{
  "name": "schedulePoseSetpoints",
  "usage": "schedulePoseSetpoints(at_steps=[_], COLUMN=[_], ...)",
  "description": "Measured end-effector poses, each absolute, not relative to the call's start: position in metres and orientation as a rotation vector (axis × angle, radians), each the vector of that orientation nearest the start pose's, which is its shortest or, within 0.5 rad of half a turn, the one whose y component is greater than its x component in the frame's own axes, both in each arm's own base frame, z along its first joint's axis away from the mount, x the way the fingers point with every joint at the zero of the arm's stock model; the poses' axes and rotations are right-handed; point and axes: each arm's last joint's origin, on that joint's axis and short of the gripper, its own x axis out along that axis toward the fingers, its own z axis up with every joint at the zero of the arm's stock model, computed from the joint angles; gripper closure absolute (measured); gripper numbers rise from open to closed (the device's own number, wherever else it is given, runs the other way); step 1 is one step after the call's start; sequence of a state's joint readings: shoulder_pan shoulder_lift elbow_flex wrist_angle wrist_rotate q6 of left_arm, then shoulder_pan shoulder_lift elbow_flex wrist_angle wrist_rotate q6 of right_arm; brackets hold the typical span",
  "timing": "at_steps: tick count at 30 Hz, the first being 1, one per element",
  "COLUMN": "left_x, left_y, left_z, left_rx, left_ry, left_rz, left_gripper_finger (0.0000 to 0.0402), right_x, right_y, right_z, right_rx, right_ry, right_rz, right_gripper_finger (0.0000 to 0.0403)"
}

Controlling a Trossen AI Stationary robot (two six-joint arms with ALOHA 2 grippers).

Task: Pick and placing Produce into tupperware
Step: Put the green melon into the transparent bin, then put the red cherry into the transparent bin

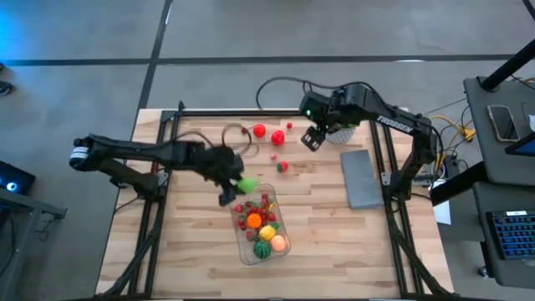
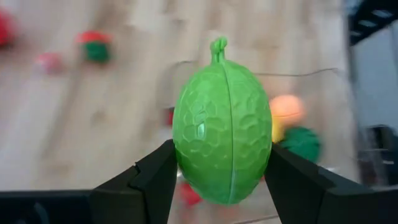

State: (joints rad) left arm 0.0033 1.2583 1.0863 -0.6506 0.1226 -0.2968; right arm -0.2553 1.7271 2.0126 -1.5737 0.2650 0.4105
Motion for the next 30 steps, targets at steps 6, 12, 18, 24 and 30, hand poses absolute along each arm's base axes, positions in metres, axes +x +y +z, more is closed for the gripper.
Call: schedulePoseSetpoints(at_steps=[6,12,18,24,30], left_x=[0.273,0.289,0.300,0.303,0.301], left_y=[-0.037,-0.053,-0.059,-0.057,-0.056], left_z=[0.278,0.251,0.246,0.254,0.254], left_rx=[-0.458,-0.524,-0.519,-0.510,-0.628], left_ry=[0.940,1.050,1.057,0.972,1.008], left_rz=[0.031,0.086,0.125,0.239,0.208], left_gripper_finger=[0.0202,0.0203,0.0200,0.0167,0.0147], right_x=[0.293,0.284,0.266,0.236,0.203], right_y=[-0.044,-0.013,0.003,0.010,0.008], right_z=[0.399,0.402,0.402,0.404,0.403], right_rx=[0.205,0.122,0.151,0.178,0.248], right_ry=[1.196,1.154,1.126,1.061,0.979], right_rz=[-0.621,-0.638,-0.637,-0.701,-0.777], right_gripper_finger=[0.0179,0.0179,0.0179,0.0179,0.0179])
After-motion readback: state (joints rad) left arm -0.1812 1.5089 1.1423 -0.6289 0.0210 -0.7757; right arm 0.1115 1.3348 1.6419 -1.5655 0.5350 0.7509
